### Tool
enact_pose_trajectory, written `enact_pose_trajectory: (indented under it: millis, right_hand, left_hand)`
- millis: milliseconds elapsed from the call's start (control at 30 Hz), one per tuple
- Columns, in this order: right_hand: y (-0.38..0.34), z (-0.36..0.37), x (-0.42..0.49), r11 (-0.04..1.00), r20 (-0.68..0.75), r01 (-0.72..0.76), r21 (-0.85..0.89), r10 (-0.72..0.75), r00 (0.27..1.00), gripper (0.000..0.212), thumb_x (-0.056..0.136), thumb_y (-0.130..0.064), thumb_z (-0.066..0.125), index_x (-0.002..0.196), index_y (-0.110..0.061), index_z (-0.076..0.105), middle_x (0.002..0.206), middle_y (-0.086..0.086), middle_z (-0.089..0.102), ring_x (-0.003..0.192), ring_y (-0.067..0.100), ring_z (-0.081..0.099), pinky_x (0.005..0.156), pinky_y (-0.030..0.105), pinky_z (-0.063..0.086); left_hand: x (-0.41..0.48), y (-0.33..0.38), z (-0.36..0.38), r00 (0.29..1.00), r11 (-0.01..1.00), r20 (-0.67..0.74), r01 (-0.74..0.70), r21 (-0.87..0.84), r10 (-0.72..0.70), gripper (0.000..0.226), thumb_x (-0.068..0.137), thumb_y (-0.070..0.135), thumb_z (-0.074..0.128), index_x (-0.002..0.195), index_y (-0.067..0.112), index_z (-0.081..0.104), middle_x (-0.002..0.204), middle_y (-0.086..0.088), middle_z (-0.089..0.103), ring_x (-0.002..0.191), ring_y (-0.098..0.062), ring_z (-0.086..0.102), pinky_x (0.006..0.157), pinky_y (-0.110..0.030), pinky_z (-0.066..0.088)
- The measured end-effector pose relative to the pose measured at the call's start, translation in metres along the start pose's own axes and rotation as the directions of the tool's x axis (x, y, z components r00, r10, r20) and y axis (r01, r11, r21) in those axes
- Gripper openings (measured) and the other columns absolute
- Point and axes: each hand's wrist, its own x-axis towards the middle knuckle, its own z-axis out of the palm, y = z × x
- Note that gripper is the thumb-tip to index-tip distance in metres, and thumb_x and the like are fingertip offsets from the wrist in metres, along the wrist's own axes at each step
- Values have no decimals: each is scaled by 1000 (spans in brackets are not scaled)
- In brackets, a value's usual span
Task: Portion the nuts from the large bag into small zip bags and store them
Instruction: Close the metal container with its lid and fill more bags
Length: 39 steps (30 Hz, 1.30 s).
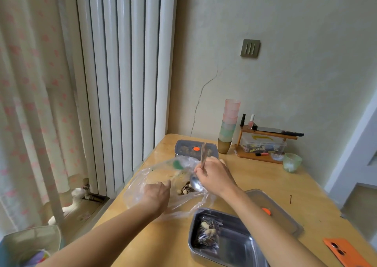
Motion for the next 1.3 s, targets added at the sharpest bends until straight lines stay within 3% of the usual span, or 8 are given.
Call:
enact_pose_trajectory:
  millis: [167, 333, 467, 567, 767, 900, 1133, 1300]
  right_hand:
    - [6, 8, 4, 925, 147, -198, 323, 158, 976, 35, 98, -24, 50, 78, -29, 79, 114, -4, 63, 115, 16, 60, 105, 37, 45]
    - [13, 14, 8, 879, 347, -345, 330, 227, 910, 38, 98, -20, 49, 83, -25, 84, 139, -1, 66, 131, 17, 57, 107, 33, 43]
    - [22, 22, 16, 868, 361, -429, 251, 328, 873, 31, 95, -20, 57, 67, -16, 72, 104, 6, 72, 92, 17, 65, 99, 35, 52]
    - [22, 22, 17, 907, 272, -371, 197, 314, 910, 35, 93, -14, 47, 58, -15, 43, 71, 3, 51, 65, 19, 51, 79, 36, 56]
    - [8, 20, 15, 975, 193, -89, 206, 49, 980, 45, 89, -14, 45, 124, -18, 73, 131, -7, 66, 121, 13, 58, 107, 29, 45]
    - [5, 19, 16, 983, 208, -40, 179, 2, 978, 47, 89, -13, 46, 126, -19, 73, 134, -9, 66, 124, 12, 57, 109, 32, 45]
    - [4, 21, 15, 979, 250, -116, 169, 71, 966, 45, 87, -20, 44, 122, -20, 73, 125, -8, 68, 118, 12, 60, 107, 36, 49]
    - [1, 23, 13, 963, 291, -150, 224, 81, 953, 45, 89, -16, 45, 121, -26, 76, 131, -8, 68, 121, 12, 59, 106, 31, 47]
  left_hand:
    - [4, 3, 10, 1000, 1000, 15, -8, 11, 8, 77, 101, 35, 56, 162, 14, 14, 128, -10, 61, 114, -28, 64, 75, -34, 42]
    - [11, 2, 18, 999, 999, 37, 10, -33, -8, 77, 101, 34, 58, 161, 15, 15, 135, -11, 58, 123, -30, 60, 89, -37, 49]
    - [2, 0, 21, 998, 987, -40, -56, -150, 50, 44, 107, 20, 46, 149, 15, 38, 137, -9, 57, 121, -25, 60, 87, -29, 46]
    - [-5, 0, 16, 997, 973, -67, -57, -224, 43, 55, 107, 17, 43, 158, 16, 24, 139, -10, 55, 119, -25, 59, 81, -30, 42]
    - [-4, 10, 14, 996, 993, -80, -34, -116, 25, 93, 100, -2, 45, 158, 12, -27, 119, -15, 63, 97, -25, 67, 76, -34, 53]
    - [1, 8, 15, 998, 989, -59, -35, -147, 26, 92, 102, -4, 38, 158, 31, -26, 111, -12, 65, 75, -19, 57, 65, -30, 48]
    - [2, 9, 11, 998, 994, -47, -56, -97, 52, 85, 104, 5, 38, 160, 24, -22, 114, -13, 64, 89, -24, 64, 65, -32, 43]
    - [16, 2, 9, 994, 987, -6, -113, -110, 113, 90, 107, 26, 47, 155, 40, -28, 84, -10, 60, 71, -22, 59, 61, -32, 44]
